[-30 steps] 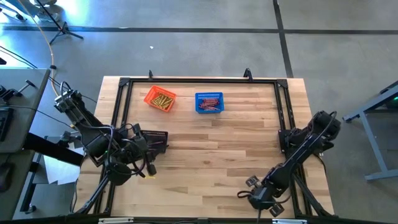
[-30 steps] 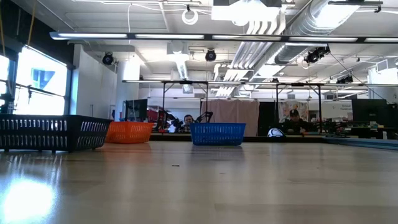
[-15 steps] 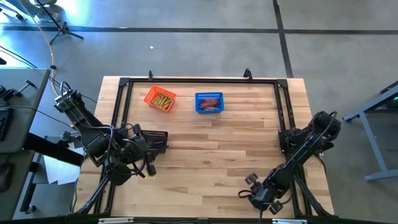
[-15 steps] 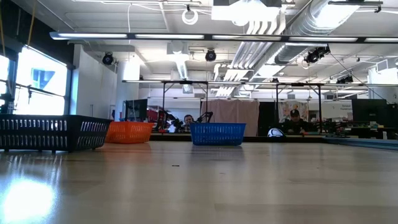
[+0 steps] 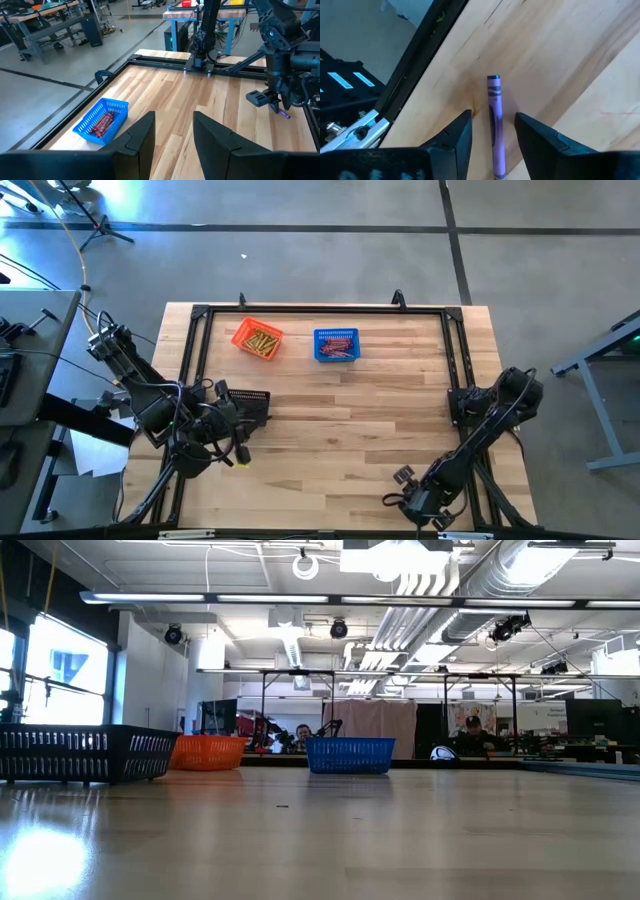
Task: Sort crayons
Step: Put the violet crayon into the black bin
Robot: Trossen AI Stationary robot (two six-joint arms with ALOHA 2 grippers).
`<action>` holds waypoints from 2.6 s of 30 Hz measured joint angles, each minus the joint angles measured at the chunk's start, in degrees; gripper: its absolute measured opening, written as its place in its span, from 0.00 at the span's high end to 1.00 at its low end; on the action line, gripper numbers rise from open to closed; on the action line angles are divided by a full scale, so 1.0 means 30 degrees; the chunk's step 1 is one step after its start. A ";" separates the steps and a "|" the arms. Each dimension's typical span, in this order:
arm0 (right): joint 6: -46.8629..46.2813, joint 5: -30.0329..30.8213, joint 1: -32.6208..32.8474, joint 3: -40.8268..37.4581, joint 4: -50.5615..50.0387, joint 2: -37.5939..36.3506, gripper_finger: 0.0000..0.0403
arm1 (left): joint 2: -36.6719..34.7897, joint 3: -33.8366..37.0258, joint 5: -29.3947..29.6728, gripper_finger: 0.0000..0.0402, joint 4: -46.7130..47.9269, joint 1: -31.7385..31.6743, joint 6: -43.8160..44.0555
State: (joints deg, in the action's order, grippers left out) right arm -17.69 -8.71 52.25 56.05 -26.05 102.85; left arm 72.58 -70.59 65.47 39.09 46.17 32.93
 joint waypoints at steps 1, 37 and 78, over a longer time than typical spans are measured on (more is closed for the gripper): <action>0.0013 0.0065 0.0000 0.0000 -0.0007 0.0056 0.65 | 0.0000 0.0000 0.0001 0.71 -0.0002 0.0000 0.0005; 0.5479 0.6914 -0.2553 -0.0160 -0.0883 -0.2443 0.98 | 0.0000 0.0000 -0.0648 0.71 -0.0007 -0.0007 -0.0043; 0.8599 0.2058 -1.6910 0.9986 2.7886 1.1226 0.98 | 0.0007 0.0015 -0.0051 0.71 0.0000 0.0036 -0.0051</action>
State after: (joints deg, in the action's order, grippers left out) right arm 8.10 -2.53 1.52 86.01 57.60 136.53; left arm 72.60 -70.54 65.32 39.09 46.28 32.77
